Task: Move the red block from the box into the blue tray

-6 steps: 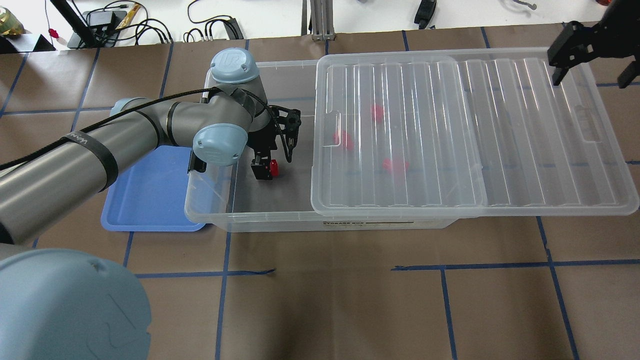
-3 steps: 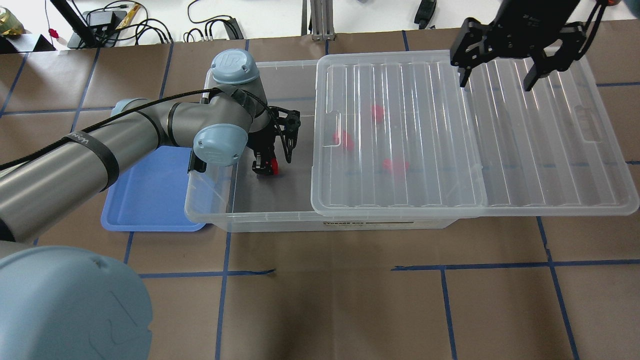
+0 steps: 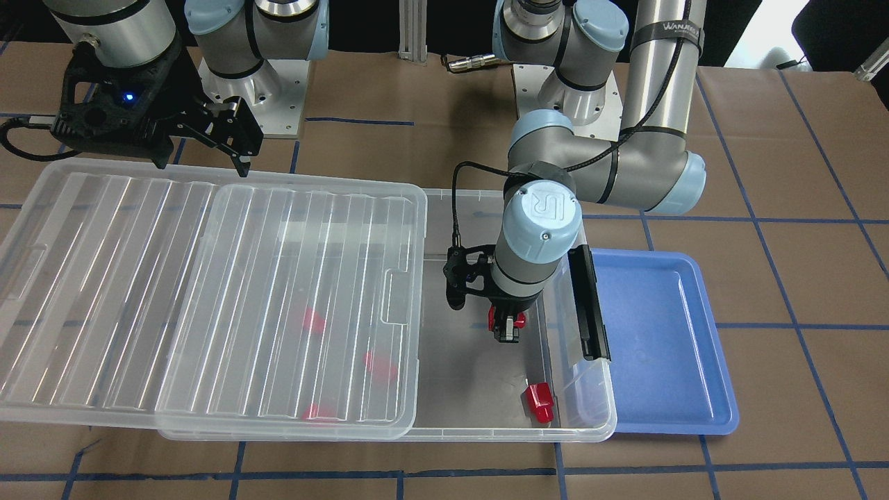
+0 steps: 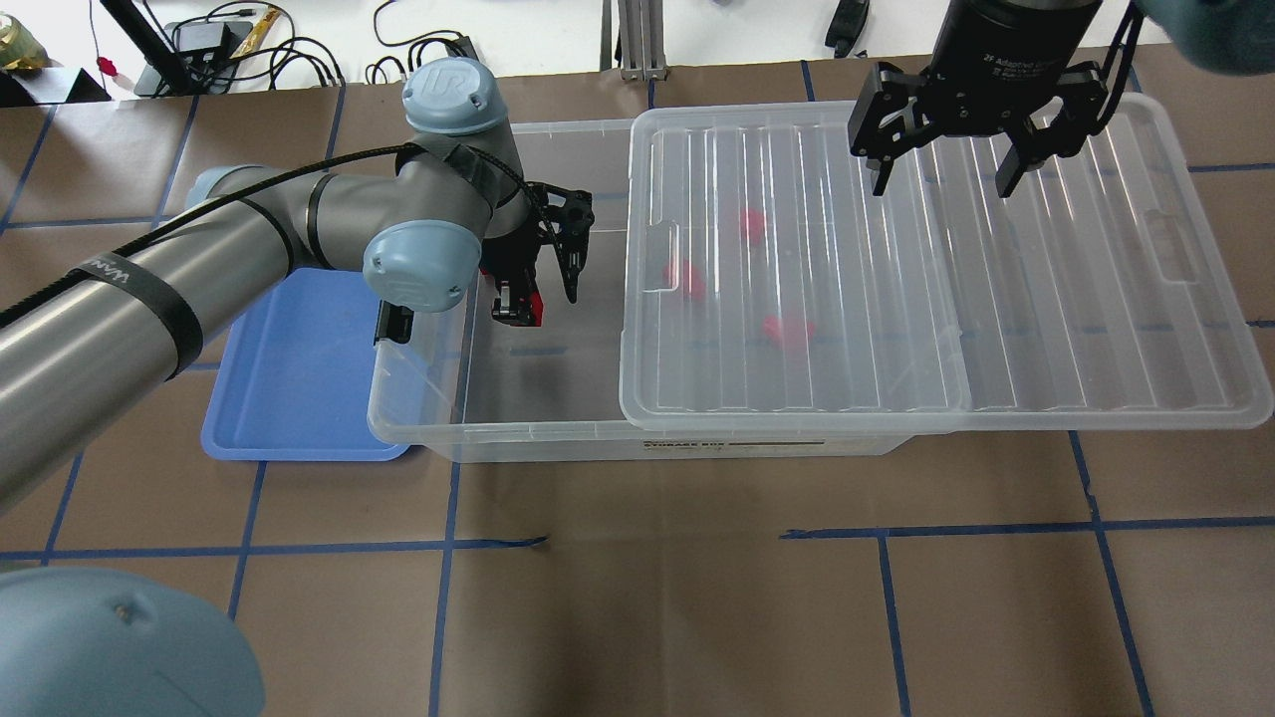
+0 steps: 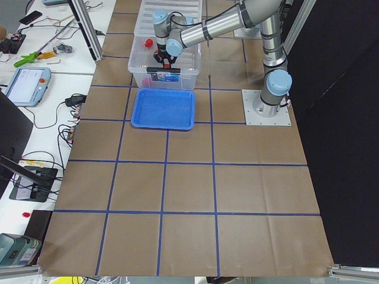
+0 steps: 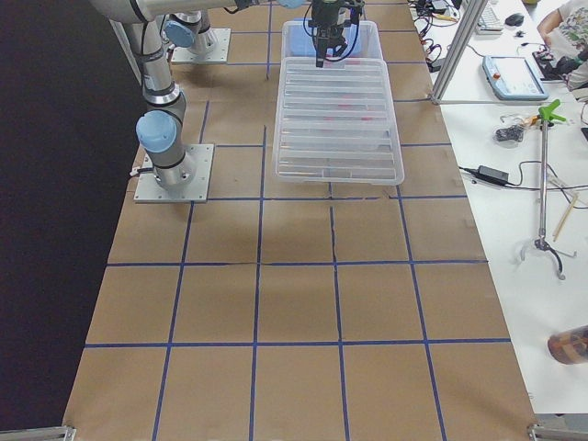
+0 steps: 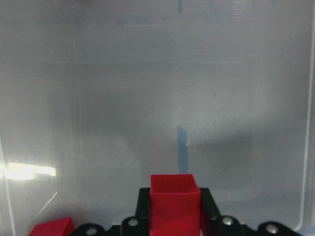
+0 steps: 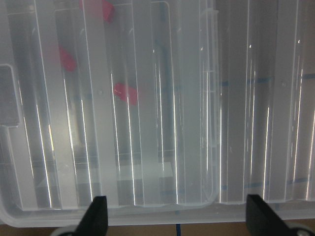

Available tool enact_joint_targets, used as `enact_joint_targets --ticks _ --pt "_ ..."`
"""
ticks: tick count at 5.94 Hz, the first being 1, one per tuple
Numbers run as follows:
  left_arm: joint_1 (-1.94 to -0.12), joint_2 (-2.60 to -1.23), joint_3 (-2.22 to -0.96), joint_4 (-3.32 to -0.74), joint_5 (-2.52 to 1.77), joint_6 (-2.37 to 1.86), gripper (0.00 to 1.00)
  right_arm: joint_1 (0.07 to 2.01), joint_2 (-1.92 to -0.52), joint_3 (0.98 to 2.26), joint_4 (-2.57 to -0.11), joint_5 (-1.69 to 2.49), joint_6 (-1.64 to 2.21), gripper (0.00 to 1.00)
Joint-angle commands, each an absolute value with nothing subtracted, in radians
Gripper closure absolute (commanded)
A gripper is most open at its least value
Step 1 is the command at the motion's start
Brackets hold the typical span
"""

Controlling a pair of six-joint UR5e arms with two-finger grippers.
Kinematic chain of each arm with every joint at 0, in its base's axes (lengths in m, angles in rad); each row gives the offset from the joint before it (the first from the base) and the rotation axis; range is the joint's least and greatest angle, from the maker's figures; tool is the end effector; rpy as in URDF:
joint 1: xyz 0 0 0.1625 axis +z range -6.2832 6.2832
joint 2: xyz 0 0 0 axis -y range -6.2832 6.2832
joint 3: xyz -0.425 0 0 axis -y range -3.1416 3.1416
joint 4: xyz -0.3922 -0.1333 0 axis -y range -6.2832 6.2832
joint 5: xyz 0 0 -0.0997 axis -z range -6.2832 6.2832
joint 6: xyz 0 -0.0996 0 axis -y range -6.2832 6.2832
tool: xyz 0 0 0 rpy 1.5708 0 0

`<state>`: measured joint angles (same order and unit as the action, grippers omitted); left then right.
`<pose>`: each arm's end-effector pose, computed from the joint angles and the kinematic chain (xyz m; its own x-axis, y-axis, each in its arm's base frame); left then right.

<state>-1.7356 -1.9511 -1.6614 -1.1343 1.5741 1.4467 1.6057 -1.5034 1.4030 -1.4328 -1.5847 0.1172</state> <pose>-0.2302 -0.5735 0.2762 0.0406 0.9986 0.0337 0.9991 -0.0409 0.0075 0.1498 -0.5098 0.5226 -0.9965 0.0816 0.0182 0.0822 0.9960 0.0357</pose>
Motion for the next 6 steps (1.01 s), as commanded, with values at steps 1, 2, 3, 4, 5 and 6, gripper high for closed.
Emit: enact_joint_targets --ticks 1,2,3,4,5,6 --pt "-1.717 -1.765 -1.62 -1.336 1.572 1.451 0.9 1.605 -1.506 1.402 -1.436 -1.586 0.11 0.0" --pt "-1.63 -1.708 -1.635 -1.371 1.571 1.486 0.9 1.605 -1.509 1.402 -1.436 -1.586 0.11 0.0" --pt "-1.517 -1.7 -1.646 -1.374 1.574 1.593 0.9 1.605 -1.511 1.402 -1.437 -1.585 0.11 0.0" --pt "-1.409 -1.701 -1.655 -1.373 1.574 1.712 0.9 1.603 -1.512 1.402 -1.437 -1.586 0.112 0.0" --pt "-1.332 -1.719 -1.664 -1.364 1.572 1.798 0.9 1.603 -1.509 1.402 -1.439 -1.588 0.112 0.0" --pt "-1.29 -1.726 -1.721 -1.341 1.571 1.81 0.9 1.603 -1.509 1.401 -1.44 -1.586 0.115 0.0"
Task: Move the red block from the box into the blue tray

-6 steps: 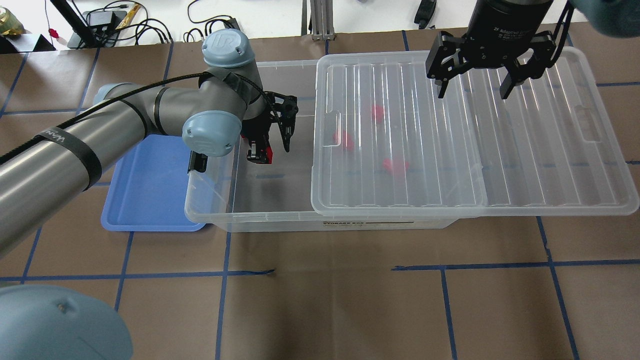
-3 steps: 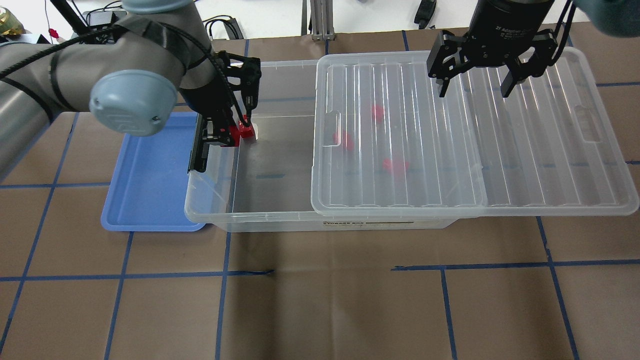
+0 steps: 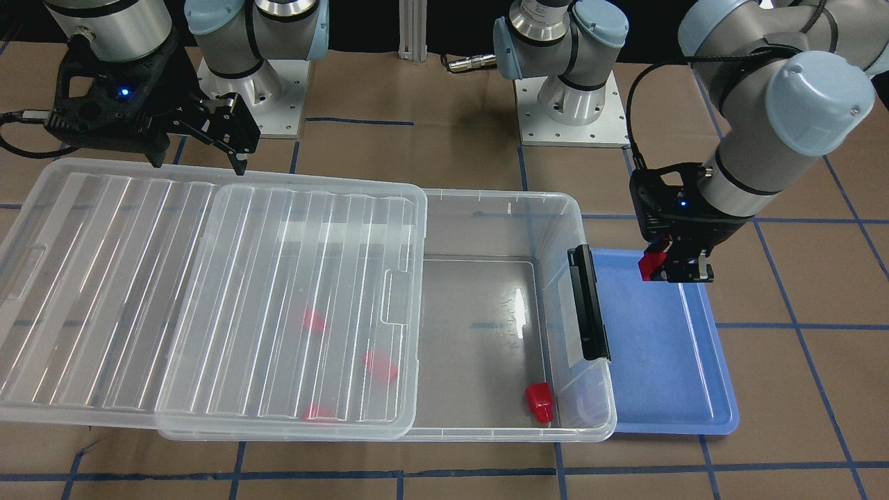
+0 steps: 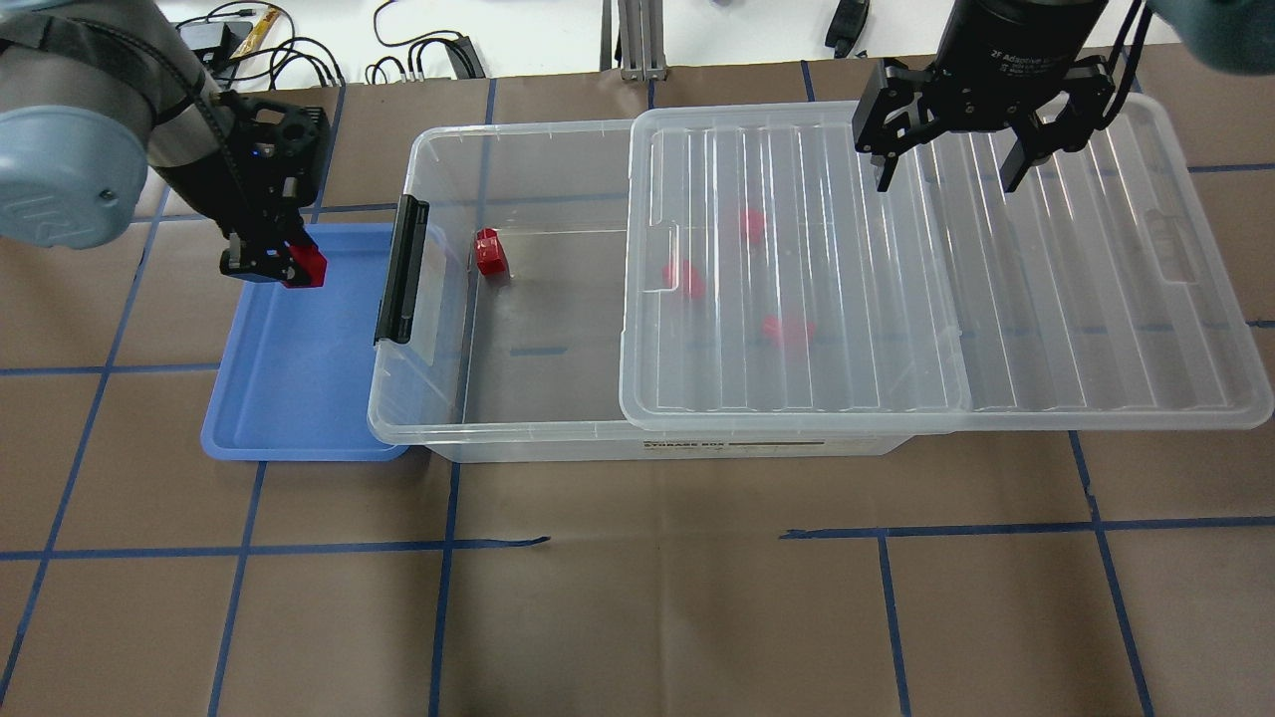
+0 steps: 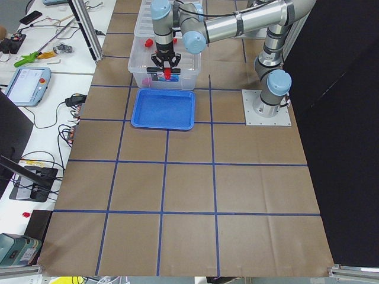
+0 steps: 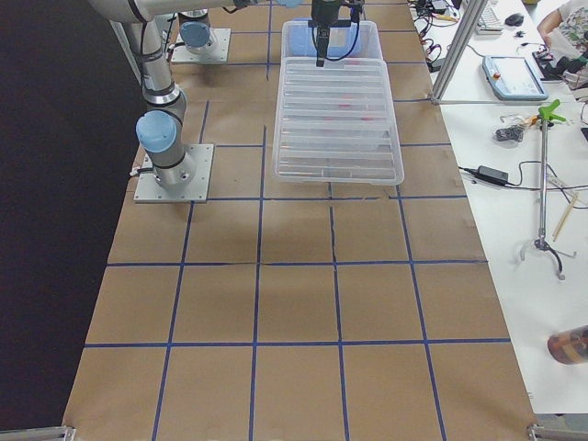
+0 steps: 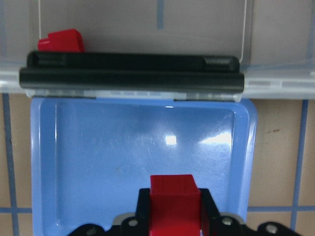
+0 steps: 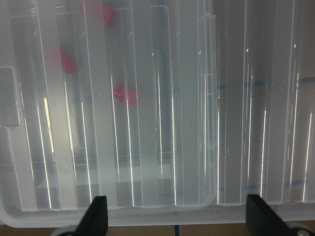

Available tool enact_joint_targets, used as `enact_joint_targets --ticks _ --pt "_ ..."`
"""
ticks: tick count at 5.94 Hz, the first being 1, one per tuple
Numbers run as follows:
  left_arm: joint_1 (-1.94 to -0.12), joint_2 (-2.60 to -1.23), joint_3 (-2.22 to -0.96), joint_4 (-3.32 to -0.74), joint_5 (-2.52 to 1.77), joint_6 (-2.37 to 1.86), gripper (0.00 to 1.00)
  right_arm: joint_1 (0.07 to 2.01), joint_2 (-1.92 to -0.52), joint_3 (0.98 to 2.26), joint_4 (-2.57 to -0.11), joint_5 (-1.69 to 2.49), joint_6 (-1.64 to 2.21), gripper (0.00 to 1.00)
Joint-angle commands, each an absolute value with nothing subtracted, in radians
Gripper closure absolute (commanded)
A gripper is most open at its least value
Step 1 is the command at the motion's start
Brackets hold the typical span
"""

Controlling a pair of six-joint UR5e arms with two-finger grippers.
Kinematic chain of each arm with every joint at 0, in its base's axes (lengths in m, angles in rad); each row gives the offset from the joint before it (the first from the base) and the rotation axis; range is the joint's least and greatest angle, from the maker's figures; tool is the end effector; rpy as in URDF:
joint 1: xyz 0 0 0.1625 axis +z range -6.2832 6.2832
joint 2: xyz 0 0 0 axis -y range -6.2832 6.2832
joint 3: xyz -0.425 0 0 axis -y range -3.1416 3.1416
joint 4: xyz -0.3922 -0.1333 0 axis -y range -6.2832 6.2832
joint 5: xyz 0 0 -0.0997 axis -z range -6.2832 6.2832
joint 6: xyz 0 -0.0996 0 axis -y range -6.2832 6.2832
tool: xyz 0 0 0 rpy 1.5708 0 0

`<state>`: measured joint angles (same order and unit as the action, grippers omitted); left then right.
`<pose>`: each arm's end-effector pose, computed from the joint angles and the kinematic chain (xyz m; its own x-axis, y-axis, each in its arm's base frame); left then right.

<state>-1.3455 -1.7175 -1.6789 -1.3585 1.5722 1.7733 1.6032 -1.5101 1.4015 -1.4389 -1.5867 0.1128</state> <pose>-0.0098 -0.5532 0.3803 -0.0226 0.9989 0.0419 0.9997 0.0229 -0.0072 0.1483 -0.5085 0.5273 -0.9966 0.0799 0.0184 0.0803 0.9965 0.0214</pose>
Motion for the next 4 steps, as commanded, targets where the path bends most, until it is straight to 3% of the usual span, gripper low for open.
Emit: enact_joint_targets --ticks 1,2,4 --pt "-1.275 -1.745 -1.82 -1.175 1.568 1.863 0.91 1.603 -1.509 1.399 -1.44 -1.586 0.118 0.0" --pt "-1.269 -1.805 -1.888 -1.035 1.563 1.914 0.91 1.6 -1.508 1.396 -1.442 -1.586 0.117 0.0" --pt "-1.27 -1.929 -1.896 -0.91 1.554 1.965 0.9 1.512 -1.503 1.396 -1.443 -1.6 0.089 0.0"
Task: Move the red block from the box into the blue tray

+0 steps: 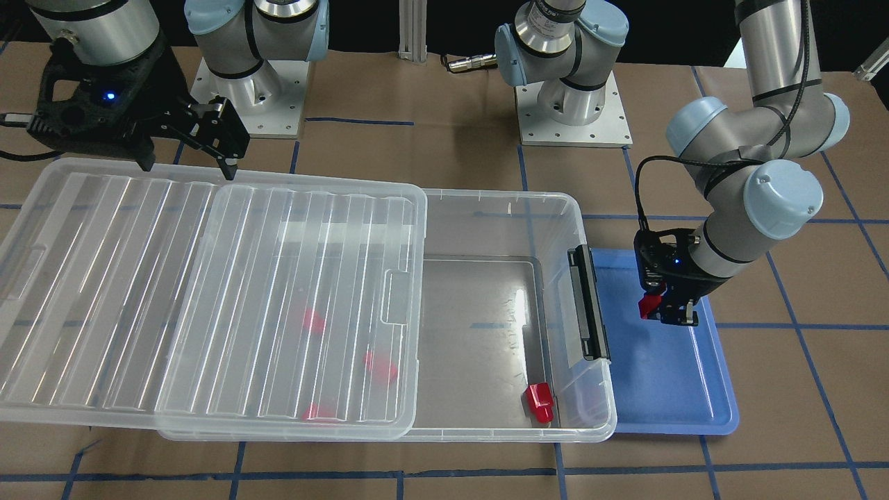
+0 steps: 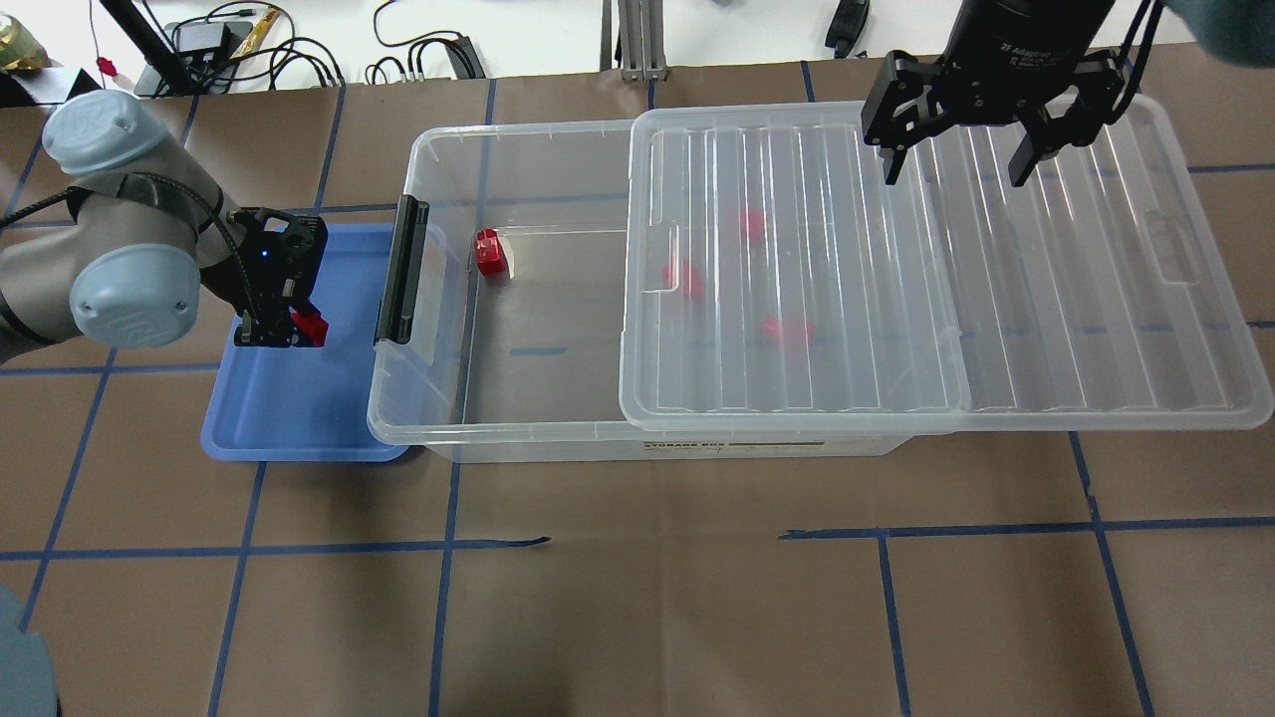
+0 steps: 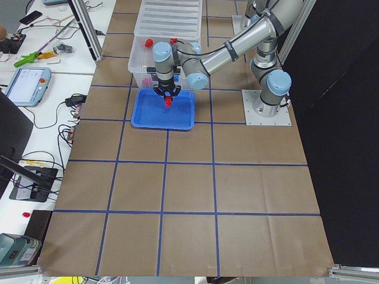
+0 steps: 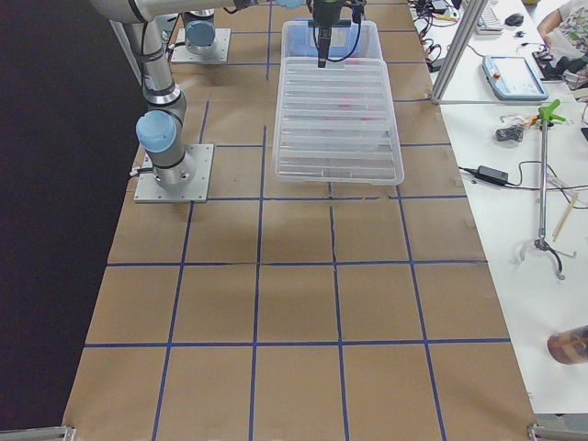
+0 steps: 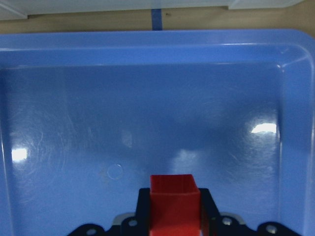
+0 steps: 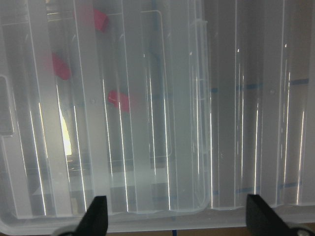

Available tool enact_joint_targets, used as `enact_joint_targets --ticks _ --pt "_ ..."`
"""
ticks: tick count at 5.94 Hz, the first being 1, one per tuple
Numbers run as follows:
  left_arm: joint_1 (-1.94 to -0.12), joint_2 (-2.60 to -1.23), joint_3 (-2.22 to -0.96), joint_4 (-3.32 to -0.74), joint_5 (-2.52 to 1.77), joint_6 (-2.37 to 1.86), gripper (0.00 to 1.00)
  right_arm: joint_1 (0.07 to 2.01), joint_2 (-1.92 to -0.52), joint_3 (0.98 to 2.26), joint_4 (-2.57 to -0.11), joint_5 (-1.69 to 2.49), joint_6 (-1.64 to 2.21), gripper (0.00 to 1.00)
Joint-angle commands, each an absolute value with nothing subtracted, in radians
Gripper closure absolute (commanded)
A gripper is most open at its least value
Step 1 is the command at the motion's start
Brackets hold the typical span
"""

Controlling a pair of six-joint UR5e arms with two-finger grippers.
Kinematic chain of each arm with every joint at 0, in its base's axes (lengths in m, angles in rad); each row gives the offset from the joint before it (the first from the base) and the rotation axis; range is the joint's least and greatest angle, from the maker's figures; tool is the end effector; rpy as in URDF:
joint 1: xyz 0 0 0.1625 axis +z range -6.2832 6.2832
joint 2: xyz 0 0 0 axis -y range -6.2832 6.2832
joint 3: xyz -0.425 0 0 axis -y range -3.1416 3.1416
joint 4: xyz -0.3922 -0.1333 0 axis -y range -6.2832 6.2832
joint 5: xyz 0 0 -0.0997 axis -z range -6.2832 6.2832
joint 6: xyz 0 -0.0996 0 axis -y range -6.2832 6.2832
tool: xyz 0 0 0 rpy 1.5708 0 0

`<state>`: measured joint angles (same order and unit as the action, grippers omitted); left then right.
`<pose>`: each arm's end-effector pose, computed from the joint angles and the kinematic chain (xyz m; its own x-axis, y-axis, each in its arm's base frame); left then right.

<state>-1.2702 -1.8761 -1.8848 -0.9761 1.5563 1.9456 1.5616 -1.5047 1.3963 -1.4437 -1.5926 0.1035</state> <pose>0.0325 -0.5598 0.2382 0.0741 0.9971 0.0176 0.9970 -0.0737 -0.0225 0.1264 -0.5170 0.5276 -0.9934 0.1120 0.0236 0.1124 0.9935 0.0163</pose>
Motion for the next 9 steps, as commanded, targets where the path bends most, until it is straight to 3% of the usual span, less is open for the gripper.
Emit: enact_joint_targets --ticks 1,3,4,6,9 --pt "-1.272 -1.937 -1.898 -0.905 1.554 1.962 0.83 1.409 -1.505 1.396 -1.437 -1.598 0.002 0.0" --pt "-1.272 -1.944 -1.899 -0.907 1.554 1.959 0.18 1.19 -1.497 1.404 -1.44 -1.608 -0.291 0.0" --pt "-1.273 -1.934 -1.884 -0.922 1.56 1.948 0.04 1.08 -1.482 1.413 -1.446 -1.624 -0.431 0.0" --pt "-1.292 -1.838 -1.832 -1.076 1.56 1.858 0.03 0.958 -1.392 1.434 -1.617 -1.701 -0.59 0.0" --pt "-1.383 -1.669 -1.585 -1.591 1.559 1.538 0.03 0.89 -1.33 1.564 -1.805 -1.698 -0.631 0.0"
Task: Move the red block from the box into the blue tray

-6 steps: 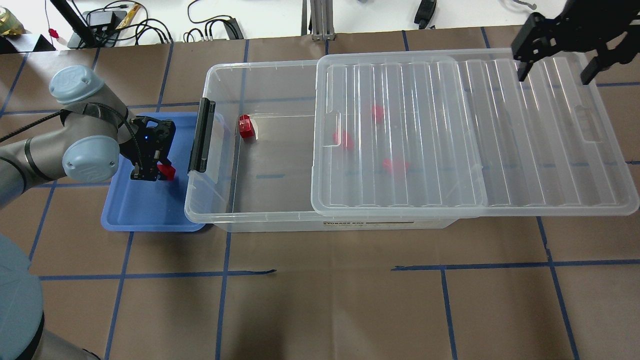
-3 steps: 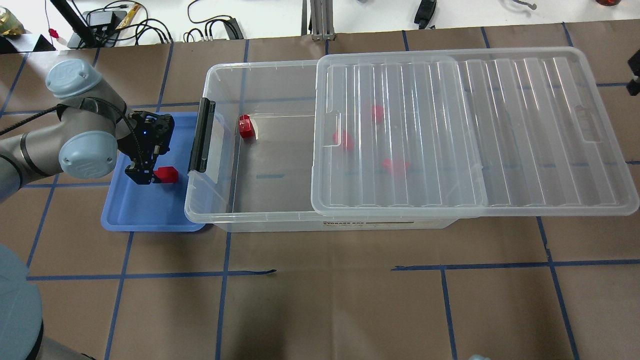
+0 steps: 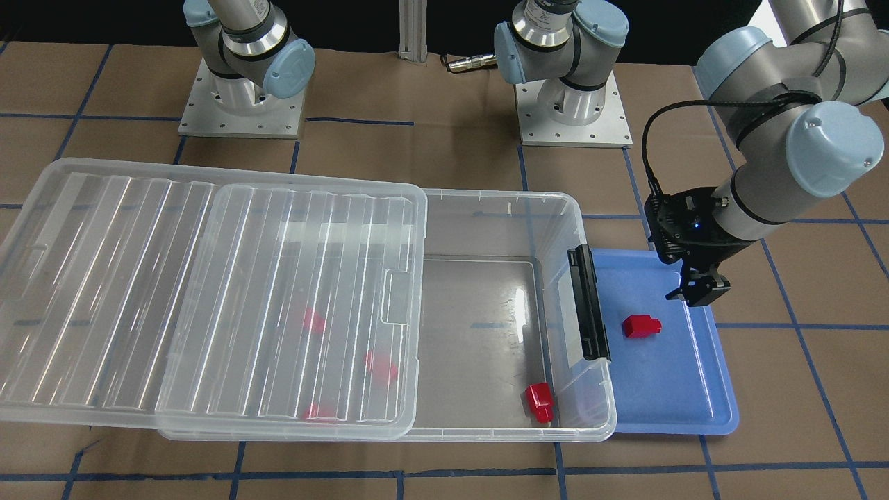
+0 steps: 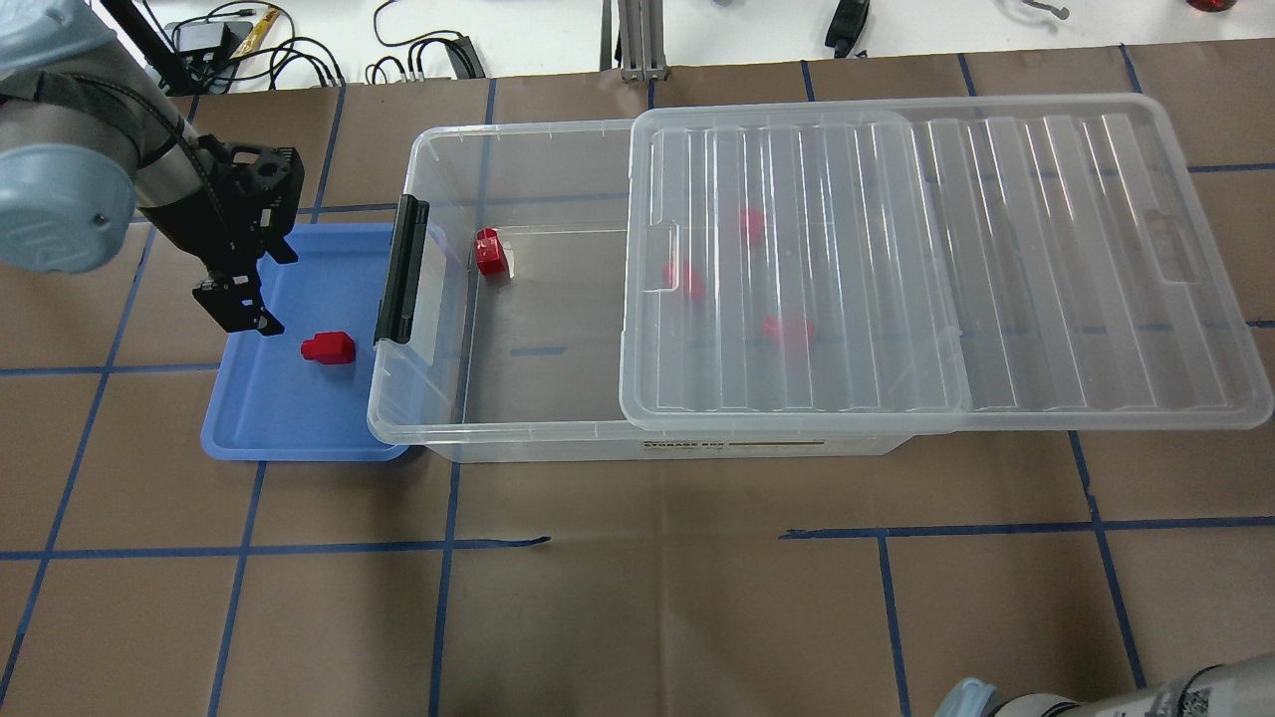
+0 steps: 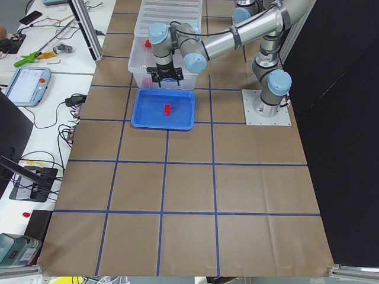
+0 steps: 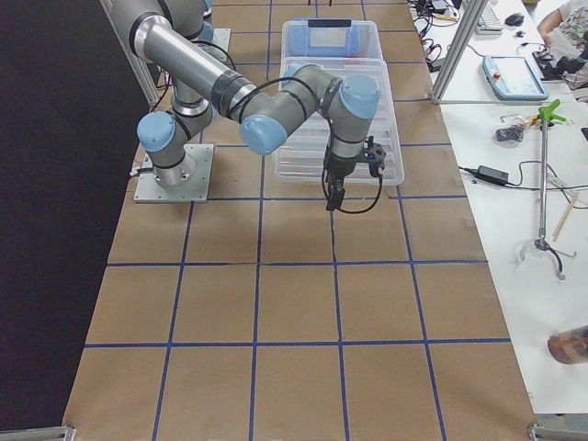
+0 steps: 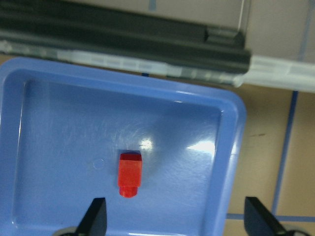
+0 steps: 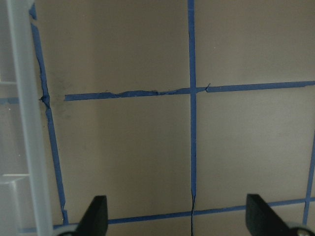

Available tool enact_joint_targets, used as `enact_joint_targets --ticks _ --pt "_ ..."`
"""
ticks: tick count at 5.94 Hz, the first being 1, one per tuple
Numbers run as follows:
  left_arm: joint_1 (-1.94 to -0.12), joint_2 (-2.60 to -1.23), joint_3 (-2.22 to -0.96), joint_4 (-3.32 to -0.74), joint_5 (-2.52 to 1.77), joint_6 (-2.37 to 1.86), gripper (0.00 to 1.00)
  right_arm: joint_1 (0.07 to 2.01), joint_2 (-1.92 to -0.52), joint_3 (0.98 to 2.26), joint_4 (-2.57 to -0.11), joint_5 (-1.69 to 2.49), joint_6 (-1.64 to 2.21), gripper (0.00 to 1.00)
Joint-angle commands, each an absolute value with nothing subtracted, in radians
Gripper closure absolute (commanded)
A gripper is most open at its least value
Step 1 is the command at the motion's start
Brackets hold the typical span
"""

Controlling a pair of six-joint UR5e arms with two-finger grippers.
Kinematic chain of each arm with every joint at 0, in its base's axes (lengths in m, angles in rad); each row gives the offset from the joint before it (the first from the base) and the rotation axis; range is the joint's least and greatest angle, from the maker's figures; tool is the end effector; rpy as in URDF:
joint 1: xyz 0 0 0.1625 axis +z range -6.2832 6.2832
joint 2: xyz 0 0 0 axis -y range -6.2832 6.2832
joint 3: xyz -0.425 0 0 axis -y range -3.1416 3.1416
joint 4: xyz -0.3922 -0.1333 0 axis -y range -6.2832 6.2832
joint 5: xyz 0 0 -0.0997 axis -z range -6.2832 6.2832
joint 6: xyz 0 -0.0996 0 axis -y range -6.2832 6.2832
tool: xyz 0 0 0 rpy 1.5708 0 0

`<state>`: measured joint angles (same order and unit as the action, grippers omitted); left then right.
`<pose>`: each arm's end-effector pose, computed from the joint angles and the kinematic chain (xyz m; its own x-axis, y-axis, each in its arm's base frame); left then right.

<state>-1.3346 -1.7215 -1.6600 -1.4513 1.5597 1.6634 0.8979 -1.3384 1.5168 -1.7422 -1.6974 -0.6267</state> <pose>-0.0062 -0.5485 0.3786 -0.1414 0.9828 0.1186 0.9892 0.1450 -0.0221 -0.2689 -0.5311 0.4070 -0.9943 0.0416 0.0982 0.0495 0.9956 0.0797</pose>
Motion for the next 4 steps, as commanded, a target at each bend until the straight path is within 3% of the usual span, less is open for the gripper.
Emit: enact_joint_targets --ticks 1,4 --pt "-1.452 -1.655 -1.545 -1.653 1.56 1.405 0.02 0.89 -1.335 1.615 -1.834 -1.692 -0.605 0.0" --pt "-1.591 -1.617 -1.533 -1.575 1.562 0.775 0.02 0.9 -1.354 1.672 -1.852 -1.677 -0.513 0.0"
